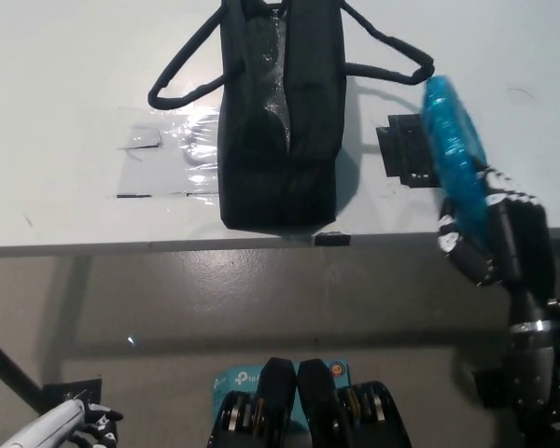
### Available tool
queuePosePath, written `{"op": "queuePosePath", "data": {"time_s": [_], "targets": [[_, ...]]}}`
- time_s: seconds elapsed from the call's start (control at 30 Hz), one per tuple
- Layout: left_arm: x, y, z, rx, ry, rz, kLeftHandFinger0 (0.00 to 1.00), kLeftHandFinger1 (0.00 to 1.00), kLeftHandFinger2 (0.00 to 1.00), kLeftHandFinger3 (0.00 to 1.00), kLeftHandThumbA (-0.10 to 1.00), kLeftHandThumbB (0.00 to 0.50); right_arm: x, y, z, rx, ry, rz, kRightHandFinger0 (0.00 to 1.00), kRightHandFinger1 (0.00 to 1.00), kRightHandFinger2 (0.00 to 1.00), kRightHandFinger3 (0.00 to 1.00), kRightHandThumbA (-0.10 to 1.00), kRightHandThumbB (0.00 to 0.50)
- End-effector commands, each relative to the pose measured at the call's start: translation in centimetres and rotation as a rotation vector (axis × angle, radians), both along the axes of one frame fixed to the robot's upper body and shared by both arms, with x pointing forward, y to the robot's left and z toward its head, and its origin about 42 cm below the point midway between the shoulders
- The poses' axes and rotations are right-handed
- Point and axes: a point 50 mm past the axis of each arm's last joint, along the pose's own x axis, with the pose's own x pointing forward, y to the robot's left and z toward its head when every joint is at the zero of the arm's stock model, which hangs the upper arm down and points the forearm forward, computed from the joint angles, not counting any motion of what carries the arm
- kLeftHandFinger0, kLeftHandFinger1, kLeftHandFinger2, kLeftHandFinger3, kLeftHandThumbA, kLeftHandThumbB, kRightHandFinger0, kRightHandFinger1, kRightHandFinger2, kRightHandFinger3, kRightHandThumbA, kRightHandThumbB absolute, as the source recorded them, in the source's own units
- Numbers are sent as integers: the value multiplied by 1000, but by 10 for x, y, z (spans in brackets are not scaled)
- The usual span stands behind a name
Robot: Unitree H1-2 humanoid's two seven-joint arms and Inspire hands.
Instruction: The robot uses its right hand to pick up a stack of plates kept in the middle of the desk and put it inside a bag kept next to it
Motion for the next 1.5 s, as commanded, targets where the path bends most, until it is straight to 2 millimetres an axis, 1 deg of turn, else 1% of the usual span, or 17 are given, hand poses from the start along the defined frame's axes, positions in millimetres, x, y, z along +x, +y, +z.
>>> {"op": "queuePosePath", "data": {"time_s": [0.0, 0.1, 0.17, 0.2, 0.27, 0.33, 0.4, 0.5, 0.53, 0.77, 0.87, 0.93, 1.0, 1.13, 1.27, 1.37, 1.47], "targets": [[-6, 10, 5, 29, -28, 41, 761, 751, 847, 964, 310, 0, 19, -51, 149, 951, -244, 138, 0, 0, 0, 0, -100, 45], [-6, 10, 5, 16, -26, 44, 774, 759, 854, 970, 272, 0, 29, -42, 180, 951, -295, 207, 0, 0, 82, 20, -100, 60], [-9, 9, 3, 9, -19, 50, 774, 759, 855, 971, 267, 0, 33, -37, 193, 975, -302, 231, 0, 0, 81, 45, -100, 81], [-8, 9, 2, 22, -21, 47, 756, 751, 843, 957, 288, 0, 36, -24, 225, 948, -346, 272, 0, 0, 44, 30, -100, 99], [-6, 9, 4, 31, -28, 43, 748, 746, 834, 948, 294, 0, 37, -22, 235, 946, -367, 303, 0, 0, 44, 13, -100, 87], [-6, 9, 4, 25, -28, 46, 747, 751, 836, 957, 280, 0, 40, -8, 264, 929, -385, 340, 0, 0, 0, 0, -100, 183], [-6, 8, 5, 24, -28, 43, 753, 758, 842, 978, 298, 0, 44, 8, 287, 915, -370, 341, 0, 0, 0, 0, -100, 214], [-6, 7, 5, 26, -24, 35, 755, 763, 852, 984, 309, 0, 50, 21, 298, 912, -349, 362, 0, 0, 0, 0, -100, 246], [-6, 7, 4, 28, -24, 33, 757, 759, 847, 970, 305, 0, 55, 31, 306, 902, -330, 392, 0, 0, 0, 0, -100, 224], [-7, 7, 3, 20, -23, 31, 746, 760, 859, 990, 333, 0, 57, 69, 318, 894, -281, 487, 0, 0, 0, 0, -100, 231], [-6, 6, 3, 31, -22, 27, 747, 757, 859, 978, 341, 0, 56, 84, 320, 884, -278, 512, 0, 0, 0, 0, -100, 281], [-6, 5, 3, 34, -23, 26, 742, 755, 857, 973, 338, 0, 55, 86, 320, 882, -275, 517, 0, 0, 0, 0, -100, 283], [-7, 5, 3, 28, -28, 35, 749, 743, 839, 963, 340, 0, 53, 98, 319, 877, -265, 541, 0, 0, 0, 0, -100, 244], [-6, 5, 3, 30, -26, 32, 739, 749, 842, 961, 334, 0, 50, 109, 317, 901, -242, 576, 0, 0, 0, 0, -100, 245], [-6, 5, 1, 21, -17, 29, 768, 764, 865, 981, 307, 0, 48, 123, 304, 922, -219, 595, 0, 0, 0, 0, -100, 279], [-5, 4, 1, 27, -20, 29, 774, 764, 859, 978, 321, 0, 46, 132, 289, 916, -173, 595, 0, 0, 0, 0, -100, 237], [-5, 2, 1, 17, -16, 26, 773, 772, 874, 1000, 313, 0, 46, 138, 270, 870, -144, 561, 0, 0, 0, 0, -100, 242]]}}
